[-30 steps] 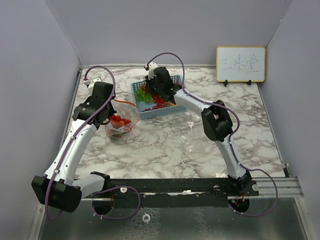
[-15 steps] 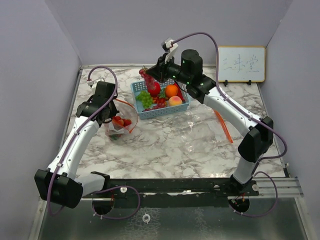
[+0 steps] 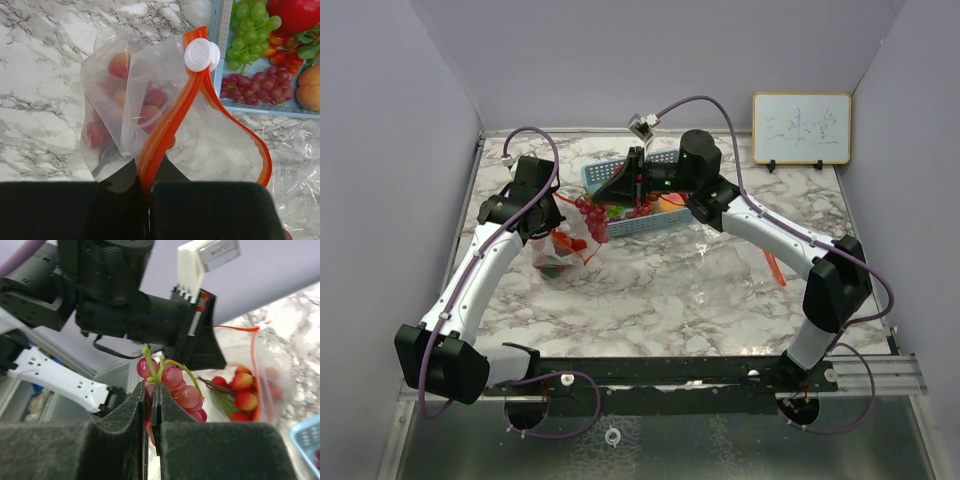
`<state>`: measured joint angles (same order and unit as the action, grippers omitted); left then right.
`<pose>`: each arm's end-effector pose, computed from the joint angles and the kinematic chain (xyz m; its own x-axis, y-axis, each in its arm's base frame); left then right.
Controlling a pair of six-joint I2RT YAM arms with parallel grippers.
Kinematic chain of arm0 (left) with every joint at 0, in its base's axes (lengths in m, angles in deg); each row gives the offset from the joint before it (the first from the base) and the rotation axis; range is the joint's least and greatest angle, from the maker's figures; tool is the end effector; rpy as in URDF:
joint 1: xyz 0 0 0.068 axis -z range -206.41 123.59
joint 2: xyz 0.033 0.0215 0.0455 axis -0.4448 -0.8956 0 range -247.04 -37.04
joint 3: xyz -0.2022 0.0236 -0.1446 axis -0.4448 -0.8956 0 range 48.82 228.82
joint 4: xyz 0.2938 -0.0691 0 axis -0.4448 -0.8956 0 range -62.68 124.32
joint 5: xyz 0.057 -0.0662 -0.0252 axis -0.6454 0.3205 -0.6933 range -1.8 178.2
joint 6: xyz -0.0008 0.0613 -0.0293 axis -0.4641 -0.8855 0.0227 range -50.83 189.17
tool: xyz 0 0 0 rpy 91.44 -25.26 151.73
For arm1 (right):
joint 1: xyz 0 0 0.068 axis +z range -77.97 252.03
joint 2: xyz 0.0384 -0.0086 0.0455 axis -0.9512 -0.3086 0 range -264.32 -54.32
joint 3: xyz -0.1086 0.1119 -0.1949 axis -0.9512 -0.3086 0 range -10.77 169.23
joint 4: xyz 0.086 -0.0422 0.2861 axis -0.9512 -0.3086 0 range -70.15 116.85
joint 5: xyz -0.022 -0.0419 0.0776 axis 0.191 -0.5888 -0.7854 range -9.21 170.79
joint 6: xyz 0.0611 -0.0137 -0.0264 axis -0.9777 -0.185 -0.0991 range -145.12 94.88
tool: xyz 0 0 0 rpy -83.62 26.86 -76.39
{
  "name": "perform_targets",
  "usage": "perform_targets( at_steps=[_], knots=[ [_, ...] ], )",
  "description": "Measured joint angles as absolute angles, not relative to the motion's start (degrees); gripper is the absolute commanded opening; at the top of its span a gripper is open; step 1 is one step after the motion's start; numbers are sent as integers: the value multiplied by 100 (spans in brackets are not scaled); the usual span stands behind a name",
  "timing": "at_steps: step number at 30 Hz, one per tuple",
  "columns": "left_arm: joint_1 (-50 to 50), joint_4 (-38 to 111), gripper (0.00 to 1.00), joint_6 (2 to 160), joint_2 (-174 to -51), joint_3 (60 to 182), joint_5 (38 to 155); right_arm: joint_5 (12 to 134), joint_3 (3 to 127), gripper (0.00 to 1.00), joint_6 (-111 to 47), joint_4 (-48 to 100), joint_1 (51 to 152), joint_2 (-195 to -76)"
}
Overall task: Place the food in the zip-top bag and seal the zipper
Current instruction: Place the fake fruit in the zipper food storage bag, then pick up the fake fruit from the bin.
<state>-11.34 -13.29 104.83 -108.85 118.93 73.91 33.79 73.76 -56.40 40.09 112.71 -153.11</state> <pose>0.3097 -0.0695 0.2968 -0.6513 -0.4096 -0.6387 -0.3483 0.9092 -0.2280 0.3238 0.3311 0.3360 -0.5303 0.0112 -0.8477 -0.8468 0.0406 0.5303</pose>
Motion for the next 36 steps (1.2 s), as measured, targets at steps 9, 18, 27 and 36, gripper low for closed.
perform_targets(
  at_steps=[9,18,27,36],
  knots=[
    [-1134,-1355,0,10606,-10896,11974,7586,3197,7190,2,-6609,5302,11400,-15597],
    [-1138,-1379,0,10636,-10896,12107,7689,3516,7199,45,-6335,4640,11621,-16200],
    [-1147,-1386,0,10612,-10916,12125,7726,4467,7437,92,-5498,3587,11656,-16030],
    [-1184,-1650,0,10652,-10872,12125,7418,5853,7966,85,-4983,2634,11225,-15459]
  ],
)
